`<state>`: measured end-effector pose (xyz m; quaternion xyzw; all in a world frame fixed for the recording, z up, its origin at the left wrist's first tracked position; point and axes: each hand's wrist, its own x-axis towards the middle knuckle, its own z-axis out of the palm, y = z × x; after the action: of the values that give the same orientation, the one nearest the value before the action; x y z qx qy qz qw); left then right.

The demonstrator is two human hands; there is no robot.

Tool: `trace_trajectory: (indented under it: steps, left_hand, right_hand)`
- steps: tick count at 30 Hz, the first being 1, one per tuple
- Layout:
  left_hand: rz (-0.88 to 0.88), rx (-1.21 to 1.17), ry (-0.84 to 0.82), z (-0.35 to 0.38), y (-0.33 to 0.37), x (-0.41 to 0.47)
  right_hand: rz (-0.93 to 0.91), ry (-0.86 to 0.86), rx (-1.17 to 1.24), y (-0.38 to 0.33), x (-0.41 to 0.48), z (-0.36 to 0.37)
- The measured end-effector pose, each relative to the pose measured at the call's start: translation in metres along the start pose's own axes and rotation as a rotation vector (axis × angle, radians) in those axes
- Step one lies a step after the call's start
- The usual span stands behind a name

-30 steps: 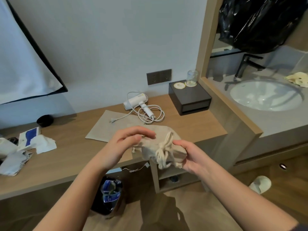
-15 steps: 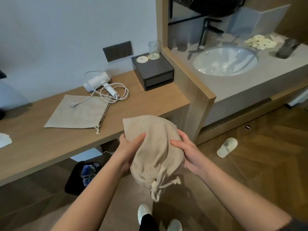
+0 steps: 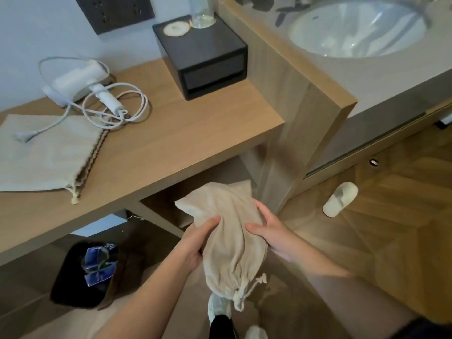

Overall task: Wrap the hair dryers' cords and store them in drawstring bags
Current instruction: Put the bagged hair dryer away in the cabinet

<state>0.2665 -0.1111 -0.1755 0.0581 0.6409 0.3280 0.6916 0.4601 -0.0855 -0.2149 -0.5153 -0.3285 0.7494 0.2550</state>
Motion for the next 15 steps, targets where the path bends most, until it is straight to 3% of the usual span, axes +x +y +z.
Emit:
trace_trajectory:
  steps: [8, 15]
  left_hand:
    - [0.078, -0.051, -0.006, -0.019, -0.029, 0.166]
    - [0.126, 0.024, 0.045, -0.018, -0.034, 0.281]
  right_hand:
    - [-0.033, 0.116, -0.203, 0.064, 0.139, -0.029]
    - [-0.056, 0.204, -0.313, 0.080, 0.226, -0.050]
